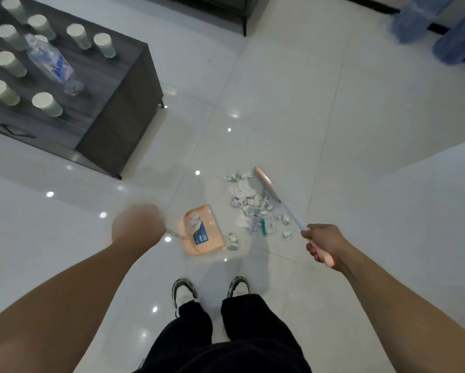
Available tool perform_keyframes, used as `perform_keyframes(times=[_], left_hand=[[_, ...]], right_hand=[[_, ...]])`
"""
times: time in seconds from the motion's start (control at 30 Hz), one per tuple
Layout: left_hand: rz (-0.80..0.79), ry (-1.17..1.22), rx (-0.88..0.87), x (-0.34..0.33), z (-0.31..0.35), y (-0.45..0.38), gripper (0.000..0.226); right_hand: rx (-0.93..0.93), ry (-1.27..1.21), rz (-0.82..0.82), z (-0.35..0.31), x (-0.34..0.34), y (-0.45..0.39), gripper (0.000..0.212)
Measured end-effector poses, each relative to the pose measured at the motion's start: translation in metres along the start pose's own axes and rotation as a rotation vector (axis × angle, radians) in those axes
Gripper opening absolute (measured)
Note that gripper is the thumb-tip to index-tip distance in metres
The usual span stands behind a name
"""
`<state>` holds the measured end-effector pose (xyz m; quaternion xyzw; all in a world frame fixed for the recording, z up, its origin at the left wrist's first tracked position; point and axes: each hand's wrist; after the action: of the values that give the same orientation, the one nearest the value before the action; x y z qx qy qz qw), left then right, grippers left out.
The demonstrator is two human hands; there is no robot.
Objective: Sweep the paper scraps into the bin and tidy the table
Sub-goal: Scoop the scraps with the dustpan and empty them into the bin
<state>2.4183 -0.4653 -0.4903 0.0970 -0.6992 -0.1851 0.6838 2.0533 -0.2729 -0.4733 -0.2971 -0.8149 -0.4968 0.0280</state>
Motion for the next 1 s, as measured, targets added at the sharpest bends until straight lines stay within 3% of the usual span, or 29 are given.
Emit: perform_keyframes(times=[0.13, 0.4, 0.53, 0.73, 1.0], left_hand=[[-0.003, 0.108, 0.130, -0.003, -0.015, 0.014, 0.016], [-0.046, 0.188, 0.432, -0.017, -0.033, 0.065, 0.020], [-0.039, 0.249, 0.524, -0.032, -0.021, 0.098, 0.022], [-0.080, 0.248, 0.525, -0.050, 0.001, 0.132, 0.021], [-0.003, 0.208, 0.425, -0.064, -0.008, 0.167, 0.024]], right_hand=[[0.079, 0.122, -0.022, -0.032, -0.012, -0.022, 0.010], [0.148, 0.475, -0.219, -0.090, -0.028, -0.109, 0.049], [0.178, 0.735, -0.301, -0.094, -0.007, -0.127, 0.046], [0.227, 0.983, -0.295, -0.068, 0.046, -0.113, 0.061], [0.182, 1.024, -0.319, 0.015, 0.074, -0.049, 0.061]])
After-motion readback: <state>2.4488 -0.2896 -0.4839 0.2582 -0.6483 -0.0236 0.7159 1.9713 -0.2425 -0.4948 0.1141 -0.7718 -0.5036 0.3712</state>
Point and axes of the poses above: each hand's wrist, its own y-axis away from the middle knuckle, its own x-axis out of the back of the hand, z = x × y, and after that the axes turned 5 degrees about x, right-handed
